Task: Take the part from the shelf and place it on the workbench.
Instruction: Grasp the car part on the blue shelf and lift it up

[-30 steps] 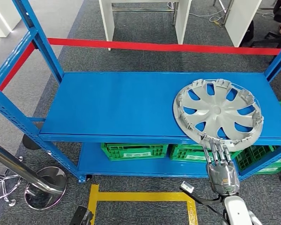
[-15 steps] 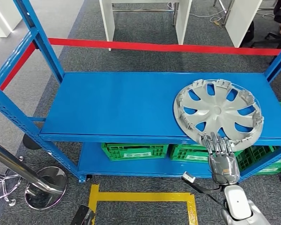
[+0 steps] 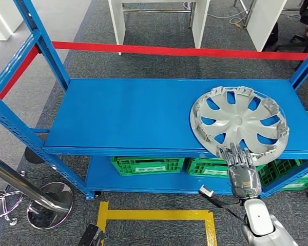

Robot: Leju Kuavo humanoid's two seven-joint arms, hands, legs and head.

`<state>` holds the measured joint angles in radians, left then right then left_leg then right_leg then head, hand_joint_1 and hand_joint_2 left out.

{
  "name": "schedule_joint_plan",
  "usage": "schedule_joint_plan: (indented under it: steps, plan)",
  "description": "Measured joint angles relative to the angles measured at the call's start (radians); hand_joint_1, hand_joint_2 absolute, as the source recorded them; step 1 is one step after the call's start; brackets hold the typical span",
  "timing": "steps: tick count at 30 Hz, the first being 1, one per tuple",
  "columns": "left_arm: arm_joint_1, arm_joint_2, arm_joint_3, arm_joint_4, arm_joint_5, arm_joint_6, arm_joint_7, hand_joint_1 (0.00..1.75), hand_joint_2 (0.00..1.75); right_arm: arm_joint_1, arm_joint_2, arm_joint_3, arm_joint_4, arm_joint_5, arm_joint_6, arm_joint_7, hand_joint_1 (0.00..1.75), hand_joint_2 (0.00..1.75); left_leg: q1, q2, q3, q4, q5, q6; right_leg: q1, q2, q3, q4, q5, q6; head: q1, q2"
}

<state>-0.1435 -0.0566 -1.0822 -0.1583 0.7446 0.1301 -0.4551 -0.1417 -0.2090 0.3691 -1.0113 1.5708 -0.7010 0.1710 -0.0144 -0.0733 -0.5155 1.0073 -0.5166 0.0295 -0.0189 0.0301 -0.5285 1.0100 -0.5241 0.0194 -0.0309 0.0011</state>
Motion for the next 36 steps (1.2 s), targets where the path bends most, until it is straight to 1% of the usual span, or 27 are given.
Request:
schedule_joint_plan:
  steps: [26, 36]
  plan:
    - [0.0, 0.0, 0.0, 0.0, 0.0, -0.001, 0.001, 0.0, 0.0, -0.002, 0.001, 0.006, 0.007, 0.0, 0.0, 0.002, 0.0, 1.75, 0.0, 0.0, 0.0, 0.0, 0.0, 0.0, 0.0, 0.0, 0.0, 0.0, 0.0, 0.0, 0.0, 0.0]
    - [0.0, -0.001, 0.0, 0.0, -0.01, -0.009, 0.005, 0.0, 0.0, -0.017, 0.021, -0.01, -0.019, 0.0, -0.001, 0.002, 0.0, 1.75, 0.0, 0.0, 0.0, 0.0, 0.0, 0.0, 0.0, 0.0, 0.0, 0.0, 0.0, 0.0, 0.0, 0.0]
